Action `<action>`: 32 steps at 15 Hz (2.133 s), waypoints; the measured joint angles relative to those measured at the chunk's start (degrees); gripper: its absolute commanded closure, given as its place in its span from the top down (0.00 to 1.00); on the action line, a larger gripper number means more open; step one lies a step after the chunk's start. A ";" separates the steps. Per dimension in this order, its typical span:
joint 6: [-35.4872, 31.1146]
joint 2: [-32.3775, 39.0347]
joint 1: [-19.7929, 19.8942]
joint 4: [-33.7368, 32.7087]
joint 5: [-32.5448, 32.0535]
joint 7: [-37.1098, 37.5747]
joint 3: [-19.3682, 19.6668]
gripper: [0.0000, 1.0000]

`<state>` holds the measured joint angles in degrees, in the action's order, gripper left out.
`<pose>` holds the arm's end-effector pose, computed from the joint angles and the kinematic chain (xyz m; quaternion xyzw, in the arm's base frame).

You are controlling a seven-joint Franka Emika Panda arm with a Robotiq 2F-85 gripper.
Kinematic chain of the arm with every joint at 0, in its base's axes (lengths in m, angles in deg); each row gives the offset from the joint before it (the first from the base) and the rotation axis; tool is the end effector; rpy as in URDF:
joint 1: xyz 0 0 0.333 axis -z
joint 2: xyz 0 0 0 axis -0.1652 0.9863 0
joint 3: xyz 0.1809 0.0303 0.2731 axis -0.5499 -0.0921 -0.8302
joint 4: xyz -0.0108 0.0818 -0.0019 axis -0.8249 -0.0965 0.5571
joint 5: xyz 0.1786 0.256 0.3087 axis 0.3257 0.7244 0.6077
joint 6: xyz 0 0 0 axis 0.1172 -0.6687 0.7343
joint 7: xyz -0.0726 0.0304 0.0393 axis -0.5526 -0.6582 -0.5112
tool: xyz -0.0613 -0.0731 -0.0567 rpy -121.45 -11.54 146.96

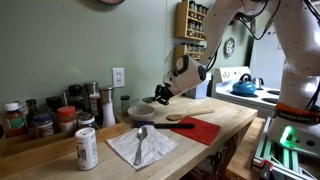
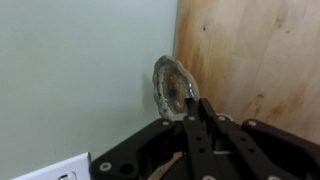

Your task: Move the silver bowl to the left

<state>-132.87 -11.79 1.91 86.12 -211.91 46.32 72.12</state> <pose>0.5027 0.2317 0.1579 0.6015 0.6337 0.3585 0.3287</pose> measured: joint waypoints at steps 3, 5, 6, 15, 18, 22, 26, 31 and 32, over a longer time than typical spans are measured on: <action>-1.55 2.39 0.49 -3.22 0.00 -1.44 -0.46 0.02; -2.69 3.61 0.83 -4.70 0.00 -2.42 -0.91 0.02; -3.24 4.09 0.99 -5.16 0.00 -2.81 -1.12 0.02; -4.50 7.63 3.39 -7.21 0.00 -4.39 -2.06 0.02; -5.04 8.26 4.13 -8.21 0.00 -4.86 -2.25 0.36; -6.08 8.94 4.77 -9.42 0.00 -5.02 -2.54 0.64; -7.39 8.96 5.22 -10.08 0.00 -5.82 -3.18 0.95; -12.60 6.31 10.74 -8.40 0.00 -10.05 -7.93 1.00; -14.95 5.01 12.55 -7.37 0.00 -11.09 -8.57 1.00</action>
<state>-147.82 -6.78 14.46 78.75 -211.92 35.24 63.56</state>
